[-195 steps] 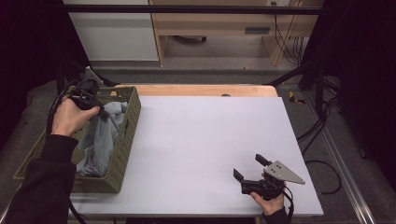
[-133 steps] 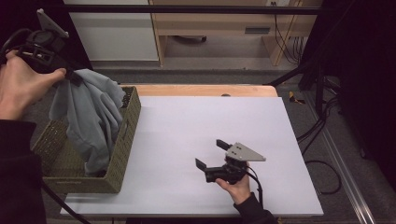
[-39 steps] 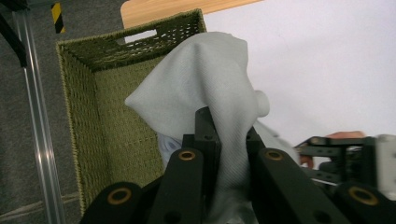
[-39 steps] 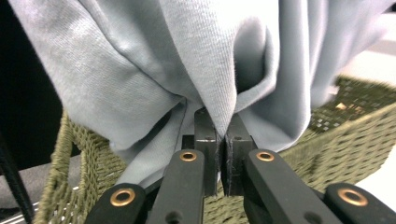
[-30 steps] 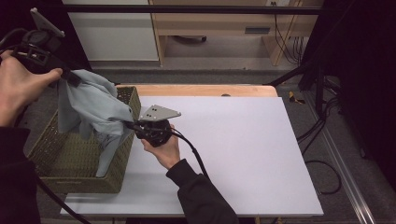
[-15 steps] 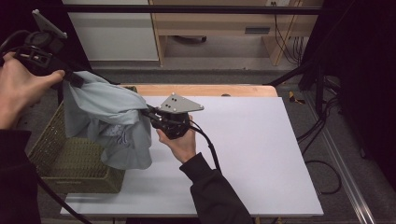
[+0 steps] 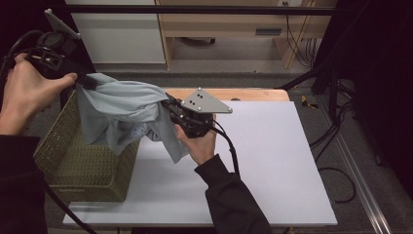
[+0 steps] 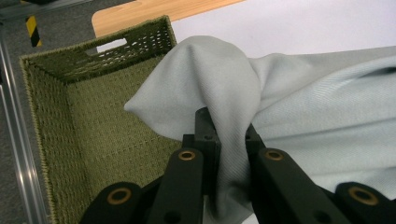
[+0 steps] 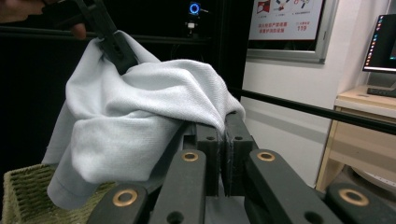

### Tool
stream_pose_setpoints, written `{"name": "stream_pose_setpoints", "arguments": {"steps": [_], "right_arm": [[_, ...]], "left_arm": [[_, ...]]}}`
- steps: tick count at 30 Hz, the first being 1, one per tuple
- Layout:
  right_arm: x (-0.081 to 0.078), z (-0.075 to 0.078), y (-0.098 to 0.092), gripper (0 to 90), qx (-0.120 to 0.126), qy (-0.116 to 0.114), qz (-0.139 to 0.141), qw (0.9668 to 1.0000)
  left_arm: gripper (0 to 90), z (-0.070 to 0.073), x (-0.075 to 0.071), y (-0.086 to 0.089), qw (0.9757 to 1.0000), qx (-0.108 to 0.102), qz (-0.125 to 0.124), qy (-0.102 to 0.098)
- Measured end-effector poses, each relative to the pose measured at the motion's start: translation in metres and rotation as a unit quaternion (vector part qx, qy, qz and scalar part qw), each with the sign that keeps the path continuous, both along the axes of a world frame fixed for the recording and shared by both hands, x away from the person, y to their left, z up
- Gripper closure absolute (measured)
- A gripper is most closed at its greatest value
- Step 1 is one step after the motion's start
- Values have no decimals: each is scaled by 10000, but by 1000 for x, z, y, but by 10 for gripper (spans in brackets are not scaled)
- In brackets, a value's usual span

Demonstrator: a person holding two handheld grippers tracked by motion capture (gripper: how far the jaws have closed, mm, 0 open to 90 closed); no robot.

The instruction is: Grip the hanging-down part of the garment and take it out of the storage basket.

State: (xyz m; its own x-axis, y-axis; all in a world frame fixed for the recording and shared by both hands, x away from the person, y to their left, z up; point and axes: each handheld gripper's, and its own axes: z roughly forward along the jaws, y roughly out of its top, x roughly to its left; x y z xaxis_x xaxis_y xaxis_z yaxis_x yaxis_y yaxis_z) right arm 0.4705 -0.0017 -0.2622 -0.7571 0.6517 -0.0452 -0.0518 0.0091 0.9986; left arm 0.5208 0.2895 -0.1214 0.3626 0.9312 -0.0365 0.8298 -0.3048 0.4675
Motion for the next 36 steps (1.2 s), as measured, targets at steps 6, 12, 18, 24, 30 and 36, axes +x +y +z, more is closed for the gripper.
{"name": "stream_pose_setpoints", "arguments": {"steps": [6,12,18,24,30,36], "right_arm": [[2,-22,-1,871,-410,321,178,9985],[6,-62,2,862,-689,820,370,9936],[7,-93,17,791,-914,1194,452,9876],[5,-104,24,521,-1066,1420,728,9814],[-7,-96,7,356,-804,1340,820,9843],[-16,-84,-32,186,-524,1083,271,9924]], "left_arm": [[834,-1,0,-2,10000,24,1,6],[833,-7,3,-11,9999,56,-99,74],[833,-13,5,-16,9998,100,-119,117],[833,-17,6,-18,9997,119,-133,145],[833,-20,6,-16,9998,86,-134,138],[833,-26,7,-16,9997,59,-173,174]]}}
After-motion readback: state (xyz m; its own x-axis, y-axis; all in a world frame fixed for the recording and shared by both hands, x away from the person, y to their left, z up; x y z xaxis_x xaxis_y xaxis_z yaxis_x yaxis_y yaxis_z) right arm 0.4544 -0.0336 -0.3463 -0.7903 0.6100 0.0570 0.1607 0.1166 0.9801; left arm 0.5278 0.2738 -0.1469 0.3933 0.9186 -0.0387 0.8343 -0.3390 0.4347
